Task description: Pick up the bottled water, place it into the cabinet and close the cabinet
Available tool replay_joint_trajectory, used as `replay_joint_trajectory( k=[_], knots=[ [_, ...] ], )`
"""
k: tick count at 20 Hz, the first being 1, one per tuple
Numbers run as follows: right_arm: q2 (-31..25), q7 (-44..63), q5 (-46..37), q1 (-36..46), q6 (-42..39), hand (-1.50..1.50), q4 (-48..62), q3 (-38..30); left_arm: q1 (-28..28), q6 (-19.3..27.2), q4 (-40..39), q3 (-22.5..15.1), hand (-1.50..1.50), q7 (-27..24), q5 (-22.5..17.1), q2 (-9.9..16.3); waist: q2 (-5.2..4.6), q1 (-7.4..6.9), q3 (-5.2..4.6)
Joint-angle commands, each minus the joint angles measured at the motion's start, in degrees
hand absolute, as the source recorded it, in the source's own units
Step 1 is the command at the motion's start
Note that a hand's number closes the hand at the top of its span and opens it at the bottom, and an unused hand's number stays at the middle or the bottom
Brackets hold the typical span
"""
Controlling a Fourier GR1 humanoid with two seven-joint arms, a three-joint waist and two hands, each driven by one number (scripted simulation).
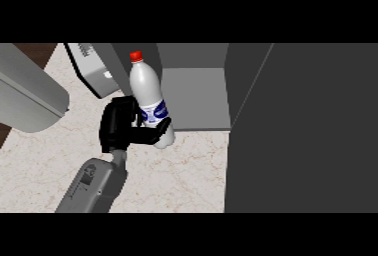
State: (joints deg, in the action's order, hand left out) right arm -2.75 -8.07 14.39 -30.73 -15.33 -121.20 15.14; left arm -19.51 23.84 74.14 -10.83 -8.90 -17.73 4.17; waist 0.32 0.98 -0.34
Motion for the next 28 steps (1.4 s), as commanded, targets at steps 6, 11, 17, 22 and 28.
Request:
replay_joint_trajectory(
  k=[6,11,17,22,28],
  knots=[
    [-0.8,0.9,1.2,2.3,-1.0,-1.50,1.1,-0.6,-17.7,7.0,-7.2,-2.4,1.50,5.4,7.3,-1.2,-1.27,4.21,0.45],
    [-0.6,1.1,1.0,2.3,-1.0,-1.50,0.3,0.3,-18.4,9.0,-8.3,-2.3,1.50,9.1,9.0,1.4,-1.24,4.39,0.41],
    [-0.9,0.4,0.8,1.2,-2.1,-1.50,0.7,2.0,-16.8,12.6,-9.9,-3.7,1.50,8.0,12.1,1.6,-1.62,6.30,0.37],
    [-0.8,1.1,1.1,2.6,-1.8,-1.50,1.2,1.2,-16.5,14.6,-12.4,-5.0,1.50,8.2,15.6,4.4,-1.76,5.65,0.35],
    [-0.4,0.2,0.8,3.6,-1.4,-1.50,2.7,0.5,-17.0,17.9,-15.4,-6.5,1.50,10.0,20.0,6.8,-1.87,5.85,0.41]
  ],
)
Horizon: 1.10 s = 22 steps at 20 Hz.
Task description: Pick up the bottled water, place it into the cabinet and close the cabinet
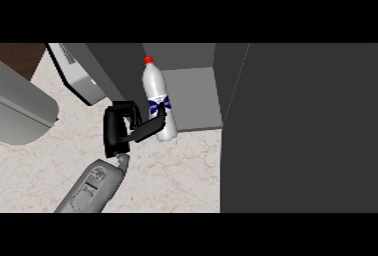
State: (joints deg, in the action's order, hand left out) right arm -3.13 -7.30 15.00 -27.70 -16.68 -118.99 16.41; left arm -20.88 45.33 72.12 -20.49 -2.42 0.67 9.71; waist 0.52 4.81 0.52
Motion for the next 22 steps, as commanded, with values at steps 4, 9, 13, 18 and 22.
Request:
replay_joint_trajectory(
  k=[4,9,13,18,22],
  knots=[
    [0.5,0.2,0.1,0.7,0.1,-1.50,0.0,0.7,-15.8,-0.8,-14.9,2.6,-1.50,4.1,3.5,1.5,-2.27,2.40,-0.51],
    [-0.6,-0.3,0.3,0.9,-0.8,-1.50,1.4,-0.5,-14.6,0.0,-15.4,1.8,-1.50,3.8,3.9,2.0,-2.41,2.35,-0.55],
    [0.0,-1.3,0.5,0.6,-1.1,-1.50,0.9,0.4,-15.6,0.9,-15.0,1.3,-1.50,6.1,3.6,1.3,-2.17,2.47,-0.51],
    [0.1,0.0,0.2,1.5,-0.2,-1.50,1.0,0.2,-14.9,0.9,-15.2,1.4,-1.50,5.7,2.8,2.0,-2.34,2.01,-0.62],
    [-0.5,-2.3,-0.8,0.1,-1.5,-1.50,1.9,0.6,-15.9,-0.6,-13.6,1.5,-1.50,3.5,0.7,1.5,-2.19,2.25,-0.66]
  ],
)
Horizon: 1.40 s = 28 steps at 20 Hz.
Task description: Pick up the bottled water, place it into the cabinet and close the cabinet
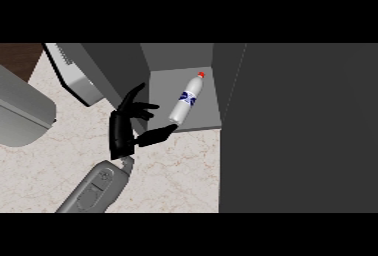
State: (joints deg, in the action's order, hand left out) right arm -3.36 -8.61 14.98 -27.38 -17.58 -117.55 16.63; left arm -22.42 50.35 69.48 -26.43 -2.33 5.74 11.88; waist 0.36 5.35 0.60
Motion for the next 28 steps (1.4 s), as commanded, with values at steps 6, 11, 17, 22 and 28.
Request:
replay_joint_trajectory(
  k=[6,11,17,22,28],
  knots=[
    [-1.5,-0.9,0.7,-0.7,-0.8,-1.50,-1.0,-1.9,-12.3,-10.4,-5.8,9.6,-1.50,-4.4,-12.1,-2.6,-1.80,0.51,-0.91],
    [-0.6,-2.9,-1.4,-2.4,-0.2,-1.50,-0.4,-0.6,-12.7,-16.3,-3.9,11.9,-1.50,-10.5,-17.3,-3.0,-1.22,-0.95,-0.79],
    [-0.6,-0.1,0.2,-0.2,0.8,-1.50,-0.8,-1.8,-11.7,-23.1,-7.2,13.5,-1.50,-18.7,-22.0,-5.7,-0.96,-3.24,-0.70],
    [0.3,-0.6,-3.4,-3.3,3.4,-1.50,-3.3,0.1,-6.8,-28.1,-0.1,12.6,-1.50,-17.4,-24.7,-4.6,-0.31,-4.72,-0.61],
    [0.6,-2.2,-3.8,-6.6,3.8,-1.50,-4.5,2.3,-1.8,-32.8,4.4,12.4,-1.50,-18.9,-26.5,-3.7,-0.22,-5.14,-0.60]
  ],
)
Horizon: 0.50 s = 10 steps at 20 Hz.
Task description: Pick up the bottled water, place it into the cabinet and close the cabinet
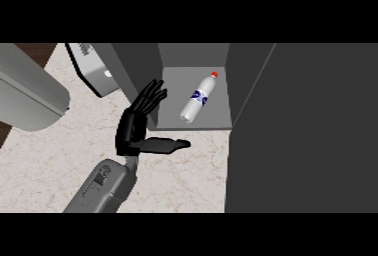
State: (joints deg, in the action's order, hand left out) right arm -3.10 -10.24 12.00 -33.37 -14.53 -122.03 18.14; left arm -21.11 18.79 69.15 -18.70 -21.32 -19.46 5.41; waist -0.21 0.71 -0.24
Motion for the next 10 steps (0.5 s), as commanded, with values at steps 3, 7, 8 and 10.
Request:
replay_joint_trajectory(
  k=[3,7,8,10],
  knots=[
    [-1.8,3.9,2.3,-0.9,0.7,-1.50,-4.9,-1.0,-2.2,-0.2,8.4,3.2,-1.50,3.0,-0.8,1.0,0.34,-0.51,0.24],
    [-2.1,2.4,3.0,-1.6,0.3,-1.50,-3.5,-1.3,5.2,3.2,20.8,0.4,-1.50,6.9,0.1,0.3,0.45,-0.86,0.26],
    [-2.6,4.0,5.1,2.5,-0.1,-1.50,-0.8,-3.9,9.2,-0.2,22.0,0.6,-1.50,4.6,-0.9,1.3,0.34,-1.01,0.25],
    [-1.9,3.0,0.8,-1.7,1.4,-1.50,-5.1,0.5,11.2,2.3,28.3,-1.0,-1.50,8.7,0.6,1.5,0.44,-0.81,0.25]
  ],
)
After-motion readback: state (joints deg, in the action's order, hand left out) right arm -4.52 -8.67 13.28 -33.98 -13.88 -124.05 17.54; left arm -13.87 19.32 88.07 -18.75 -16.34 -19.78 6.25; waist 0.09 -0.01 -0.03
